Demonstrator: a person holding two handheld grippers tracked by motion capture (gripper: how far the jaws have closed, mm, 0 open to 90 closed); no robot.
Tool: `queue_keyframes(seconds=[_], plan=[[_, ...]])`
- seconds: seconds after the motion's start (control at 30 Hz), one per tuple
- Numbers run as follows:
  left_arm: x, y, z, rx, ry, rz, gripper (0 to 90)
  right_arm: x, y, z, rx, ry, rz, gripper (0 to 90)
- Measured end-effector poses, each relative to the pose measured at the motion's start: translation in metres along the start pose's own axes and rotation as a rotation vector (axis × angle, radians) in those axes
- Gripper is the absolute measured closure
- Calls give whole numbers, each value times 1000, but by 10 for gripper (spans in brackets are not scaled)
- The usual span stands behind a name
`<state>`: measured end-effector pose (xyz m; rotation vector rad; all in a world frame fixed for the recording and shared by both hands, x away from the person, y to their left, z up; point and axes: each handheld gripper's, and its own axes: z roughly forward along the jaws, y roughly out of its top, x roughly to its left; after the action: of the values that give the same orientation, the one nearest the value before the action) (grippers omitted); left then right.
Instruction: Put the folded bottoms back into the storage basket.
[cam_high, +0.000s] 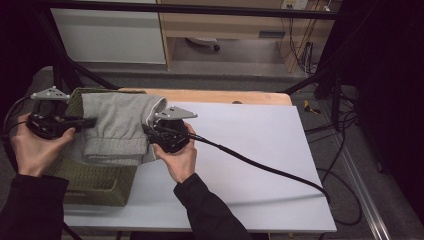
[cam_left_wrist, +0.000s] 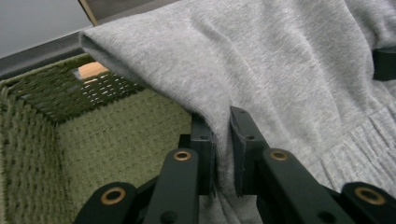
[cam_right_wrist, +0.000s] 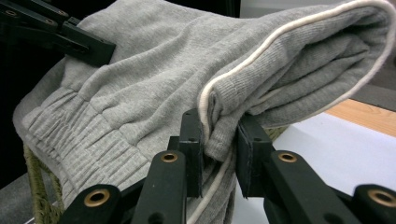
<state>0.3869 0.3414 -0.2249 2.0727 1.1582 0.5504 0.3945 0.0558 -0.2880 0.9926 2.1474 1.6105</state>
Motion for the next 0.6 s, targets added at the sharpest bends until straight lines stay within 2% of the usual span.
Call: queue_keyframes(seconds=[0.6], plan=[[30,-14,-8,2,21,-47,810,23,8,25,19,12,-37,752]])
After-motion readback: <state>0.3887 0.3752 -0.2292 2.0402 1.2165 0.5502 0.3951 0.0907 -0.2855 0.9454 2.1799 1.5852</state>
